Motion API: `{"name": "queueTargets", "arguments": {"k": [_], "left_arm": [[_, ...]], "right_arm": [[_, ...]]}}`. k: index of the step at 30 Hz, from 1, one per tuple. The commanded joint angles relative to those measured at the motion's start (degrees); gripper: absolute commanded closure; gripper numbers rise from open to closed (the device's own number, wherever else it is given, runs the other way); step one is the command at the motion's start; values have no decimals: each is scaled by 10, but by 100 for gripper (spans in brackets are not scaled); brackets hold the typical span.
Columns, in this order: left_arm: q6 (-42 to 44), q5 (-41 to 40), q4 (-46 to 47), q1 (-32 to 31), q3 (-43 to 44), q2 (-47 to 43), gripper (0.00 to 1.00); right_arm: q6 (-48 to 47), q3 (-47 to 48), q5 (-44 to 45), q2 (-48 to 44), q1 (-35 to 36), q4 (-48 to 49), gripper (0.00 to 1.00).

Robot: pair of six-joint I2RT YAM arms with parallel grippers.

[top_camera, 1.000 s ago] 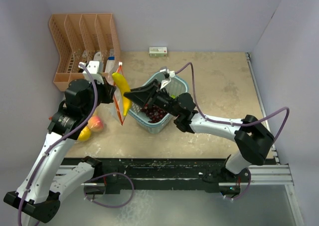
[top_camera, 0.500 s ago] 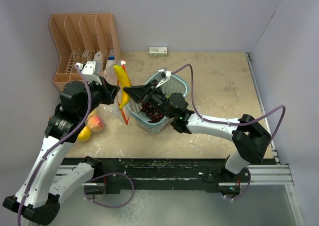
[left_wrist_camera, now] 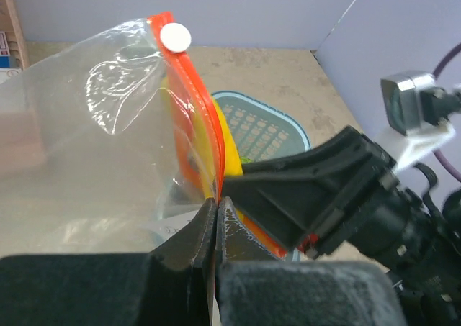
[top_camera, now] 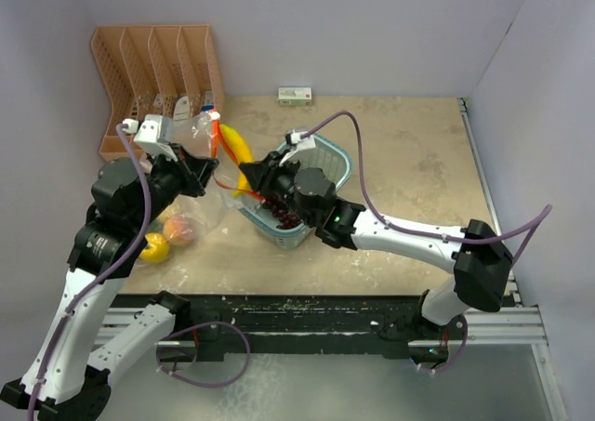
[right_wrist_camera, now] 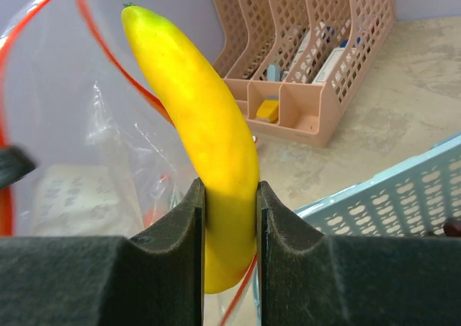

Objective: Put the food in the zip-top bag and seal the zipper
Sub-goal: Place the fake fruit in the zipper food storage bag.

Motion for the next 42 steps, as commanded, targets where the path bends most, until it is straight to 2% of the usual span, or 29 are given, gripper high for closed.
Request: {"name": "queueTargets", "arguments": {"k": [1,7,14,17,21,34,36,42], "left_arm": [[-5,0,48,1,0,22,100],[9,-33,64,1,-12,40,100],[20,-59,61,1,-22,39,100],[23,-68,59,1,-25,37,100],[28,-79,61,1,-25,41,100],[17,-46,87,1,-26,57,100],[16,-39,86,1,-25,57,100],[13,-29,82,1,-25,48,100]], "right_arm": [[-89,51,98,-2,59,-62,100],[-97,38,219,-11,112,-98,100],[-47,-10,306,-52,117,-125,100],[-49,-14,311,-59,117,-138,100],[-90,-23,293,-60,122,-105,100],[-168,75,285,18,154,-165,99],[-169,112,286,34,153,-198,91],[-190,252,291,90,153,-291,53]]}}
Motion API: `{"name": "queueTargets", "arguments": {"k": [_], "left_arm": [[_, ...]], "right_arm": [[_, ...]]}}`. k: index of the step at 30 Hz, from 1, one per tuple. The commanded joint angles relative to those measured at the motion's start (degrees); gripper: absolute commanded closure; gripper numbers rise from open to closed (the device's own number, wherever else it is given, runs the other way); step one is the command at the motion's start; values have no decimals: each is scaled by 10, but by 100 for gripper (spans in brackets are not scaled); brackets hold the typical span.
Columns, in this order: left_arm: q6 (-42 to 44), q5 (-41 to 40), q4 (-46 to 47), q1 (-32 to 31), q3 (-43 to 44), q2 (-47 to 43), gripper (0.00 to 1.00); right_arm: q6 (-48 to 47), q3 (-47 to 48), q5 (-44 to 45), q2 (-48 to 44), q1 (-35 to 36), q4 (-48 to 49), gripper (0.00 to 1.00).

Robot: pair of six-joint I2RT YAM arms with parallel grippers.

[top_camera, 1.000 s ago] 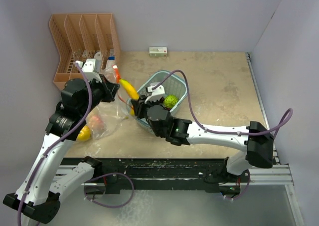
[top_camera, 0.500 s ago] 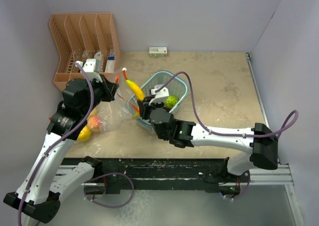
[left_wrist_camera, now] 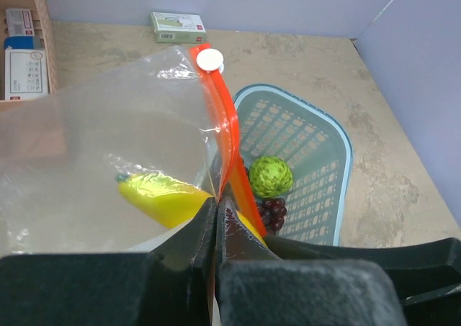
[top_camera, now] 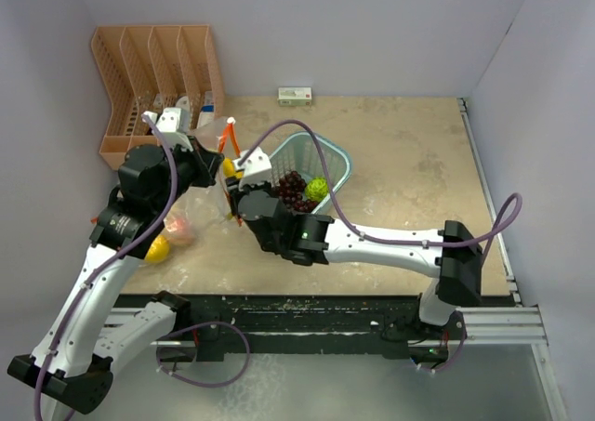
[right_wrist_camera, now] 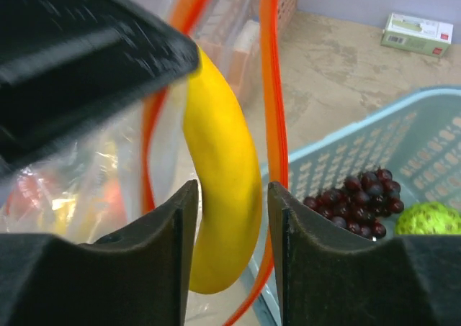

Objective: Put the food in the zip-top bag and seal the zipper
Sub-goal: Place the fake fruit in the zipper food storage bag.

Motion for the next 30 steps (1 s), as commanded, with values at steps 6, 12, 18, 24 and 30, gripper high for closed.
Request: {"name": "queueTargets", "arguments": {"k": [6,12,18,24,30], "left_arm": [[4,9,25,1,3,-20,100],[18,-11,12,1,0,-27,100],[37,-31,-4,1,14,-34,100],[75,-91,-31,1,32,-49,100],[91,-103,-53,1,57,-59,100]], "right_arm": [[-40,152,9,18,6,-110,34],[-11,63,-37,-82,4,-97,32],[45,-40,-49,-185,4,-87,34],[119,-70,-93,-240,-73,-205,33],[99,-5,-168,-174,-163,-355,3]]}}
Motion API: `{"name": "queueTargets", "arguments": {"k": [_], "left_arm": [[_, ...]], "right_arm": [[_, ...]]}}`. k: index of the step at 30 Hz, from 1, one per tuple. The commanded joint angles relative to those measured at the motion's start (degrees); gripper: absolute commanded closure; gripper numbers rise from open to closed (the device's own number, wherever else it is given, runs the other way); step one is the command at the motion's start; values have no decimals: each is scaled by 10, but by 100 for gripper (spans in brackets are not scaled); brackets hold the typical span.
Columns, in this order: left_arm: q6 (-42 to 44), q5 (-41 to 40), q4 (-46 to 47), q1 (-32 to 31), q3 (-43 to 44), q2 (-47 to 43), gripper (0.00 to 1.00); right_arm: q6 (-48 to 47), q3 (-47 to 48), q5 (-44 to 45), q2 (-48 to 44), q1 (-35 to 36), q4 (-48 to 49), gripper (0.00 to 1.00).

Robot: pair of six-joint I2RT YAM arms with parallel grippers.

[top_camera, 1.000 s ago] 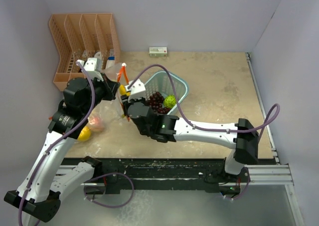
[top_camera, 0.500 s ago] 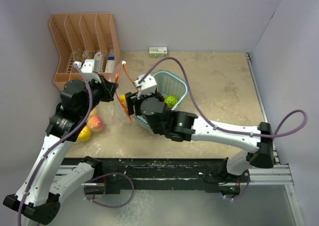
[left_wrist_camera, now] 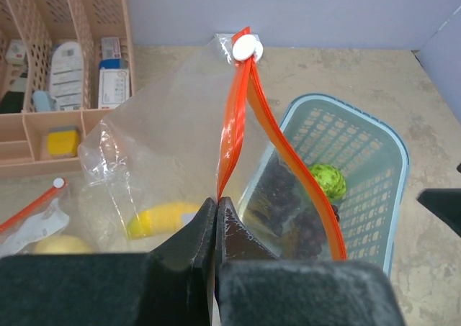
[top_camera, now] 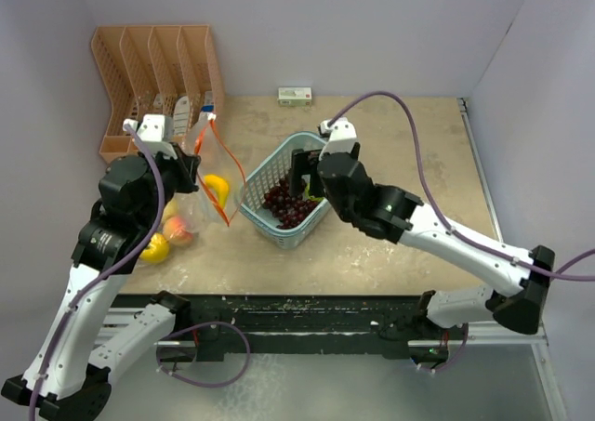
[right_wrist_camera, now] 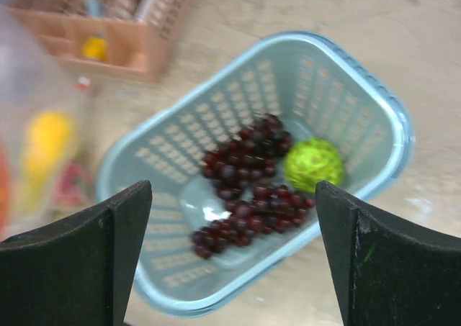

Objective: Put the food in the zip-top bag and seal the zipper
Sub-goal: Place the fake fruit in the zipper food storage bag, then pick up the fake fruit from the bin.

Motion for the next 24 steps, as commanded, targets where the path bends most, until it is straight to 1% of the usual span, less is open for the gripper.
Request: {"name": "queueTargets", "arguments": {"k": [1,3,5,7,10,13,17,19,21,24], "left_arm": [[22,-12,-2,0,42,-13,100],[15,3,-4,0,40,-18,100],[12,13,-5,0,34,-25,100],[14,13,-8,0,31,-31,100],[19,14,-15,0,31,-36,100],[25,14,-19,0,32,-44,100],[26,15,-22,0,27,-53,100],[25,18,-22,0,23,-55,100],[26,20,-23,0,22,-57,100],[30,14,-30,0,25,-58,100]], "right_arm": [[-16,80,-60,80,-33,-146,1],[-38,115,-97,133,-34,-174,0],[-59,122,-154,173,-33,-152,0],[-67,126,-186,210,-33,-136,0],[-70,133,-196,249,-35,-133,0],[-61,118,-205,277,-38,-122,0],[-54,89,-194,315,-44,-85,0],[-55,85,-209,338,-56,-68,0],[-56,86,-243,358,-67,-58,3],[-58,75,-267,375,-69,-43,7]]}}
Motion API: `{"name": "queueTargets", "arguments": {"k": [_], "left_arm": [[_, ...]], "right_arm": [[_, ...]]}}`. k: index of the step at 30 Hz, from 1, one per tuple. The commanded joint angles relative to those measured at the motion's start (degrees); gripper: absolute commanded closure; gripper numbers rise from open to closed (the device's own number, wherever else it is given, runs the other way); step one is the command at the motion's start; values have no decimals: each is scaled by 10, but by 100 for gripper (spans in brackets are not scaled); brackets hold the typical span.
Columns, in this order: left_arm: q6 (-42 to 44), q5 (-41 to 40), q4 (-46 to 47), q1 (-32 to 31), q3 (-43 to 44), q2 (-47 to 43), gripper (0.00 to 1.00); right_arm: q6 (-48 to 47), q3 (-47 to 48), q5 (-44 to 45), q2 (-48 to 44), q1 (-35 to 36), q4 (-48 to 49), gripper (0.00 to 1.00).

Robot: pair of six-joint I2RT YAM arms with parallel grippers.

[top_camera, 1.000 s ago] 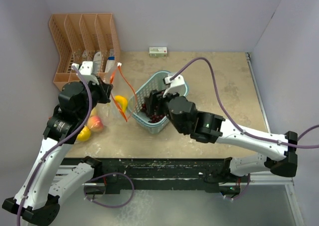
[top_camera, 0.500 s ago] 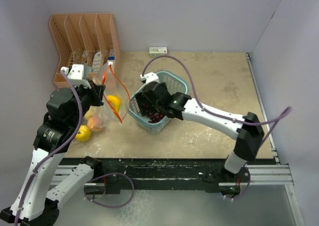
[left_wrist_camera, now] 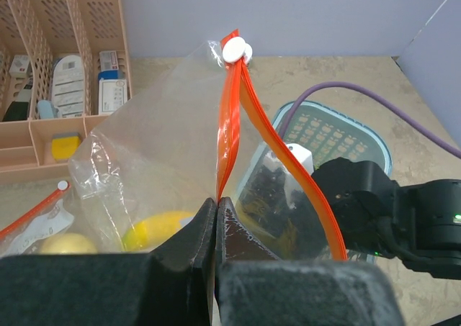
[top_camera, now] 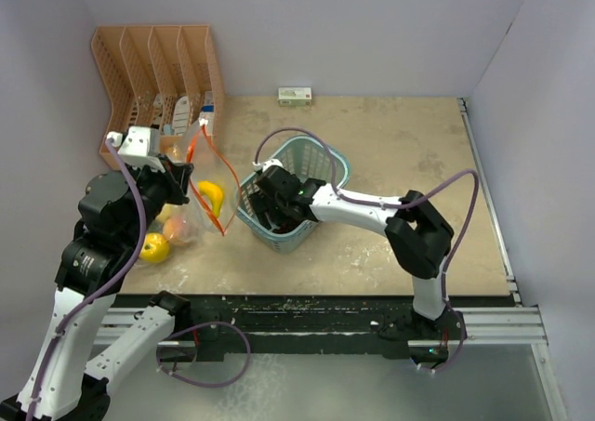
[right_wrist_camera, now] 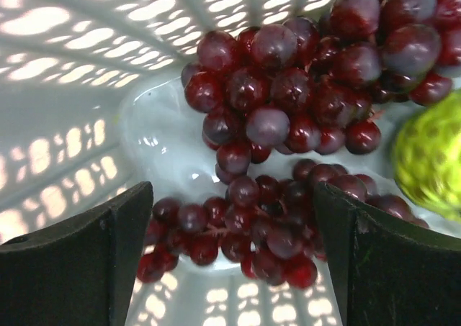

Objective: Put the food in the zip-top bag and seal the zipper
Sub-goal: Pick up the fake fruit from the bin.

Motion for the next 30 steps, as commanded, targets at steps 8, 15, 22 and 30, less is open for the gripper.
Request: {"name": "queueTargets", "arguments": {"k": [8,15,22,30], "left_arm": [[18,0,9,0,8,-5,100],[21,-7,8,-1,1,-1,100],[17,-3,16,0,-15,8,100],[8,12,43,0,-40,28,100]], "right_arm": [[3,-63,-19,-38,-13,53,79],[-24,-84,11,-209,-14,94,100],[-49,-118,-50,-342,-14,167,100],[-61,-104,-96,-410,-13,196,100]]}}
